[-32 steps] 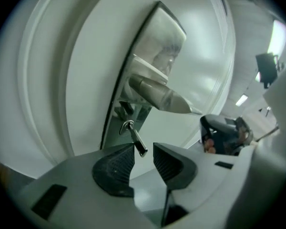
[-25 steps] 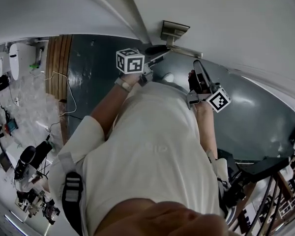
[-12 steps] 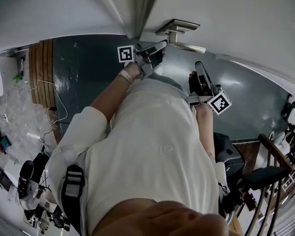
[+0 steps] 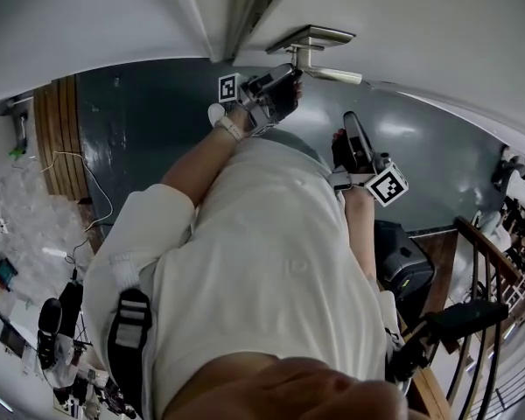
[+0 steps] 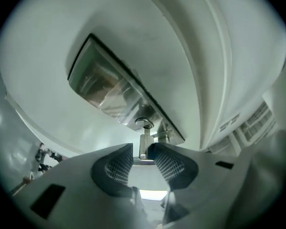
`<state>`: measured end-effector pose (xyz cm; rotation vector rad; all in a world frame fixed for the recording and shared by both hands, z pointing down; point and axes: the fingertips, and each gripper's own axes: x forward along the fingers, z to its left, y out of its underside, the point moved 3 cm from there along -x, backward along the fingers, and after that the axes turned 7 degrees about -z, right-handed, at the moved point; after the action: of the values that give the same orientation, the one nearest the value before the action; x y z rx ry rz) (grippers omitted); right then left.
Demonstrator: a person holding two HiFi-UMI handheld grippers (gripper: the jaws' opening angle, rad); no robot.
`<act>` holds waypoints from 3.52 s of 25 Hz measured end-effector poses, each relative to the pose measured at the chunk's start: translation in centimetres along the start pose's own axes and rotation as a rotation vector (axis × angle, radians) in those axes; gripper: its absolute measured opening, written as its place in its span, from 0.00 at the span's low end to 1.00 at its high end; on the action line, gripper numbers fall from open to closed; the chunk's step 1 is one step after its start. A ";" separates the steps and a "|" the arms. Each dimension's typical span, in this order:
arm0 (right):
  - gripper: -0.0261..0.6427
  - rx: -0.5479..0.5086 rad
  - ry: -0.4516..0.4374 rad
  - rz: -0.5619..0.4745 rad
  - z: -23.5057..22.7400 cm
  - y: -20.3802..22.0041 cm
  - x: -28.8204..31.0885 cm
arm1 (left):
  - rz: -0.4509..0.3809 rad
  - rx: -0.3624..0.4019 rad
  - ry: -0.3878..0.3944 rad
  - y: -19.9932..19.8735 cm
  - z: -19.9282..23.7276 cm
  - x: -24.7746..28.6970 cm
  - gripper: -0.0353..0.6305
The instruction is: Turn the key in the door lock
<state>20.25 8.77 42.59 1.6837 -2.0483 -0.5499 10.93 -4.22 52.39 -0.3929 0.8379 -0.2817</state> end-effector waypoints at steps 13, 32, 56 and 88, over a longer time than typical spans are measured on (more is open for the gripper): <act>0.08 0.010 -0.002 0.015 -0.2 0.3 0.5 | -0.034 -0.113 0.132 -0.4 -0.1 1.4 0.17; 0.08 0.037 -0.058 0.058 -0.2 0.2 1.6 | -0.001 0.141 -0.133 0.0 -0.8 1.6 0.16; 0.08 0.127 -0.207 0.093 -0.7 -0.2 5.7 | 0.019 0.391 -0.593 0.1 -0.1 2.2 0.17; 0.08 0.192 -0.280 0.078 -3.4 -2.8 4.3 | 0.052 1.123 -1.247 -0.2 0.3 1.4 0.17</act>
<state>23.64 3.93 44.18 1.7038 -2.4232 -0.6096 12.03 -4.88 51.77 0.5134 -0.5839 -0.3423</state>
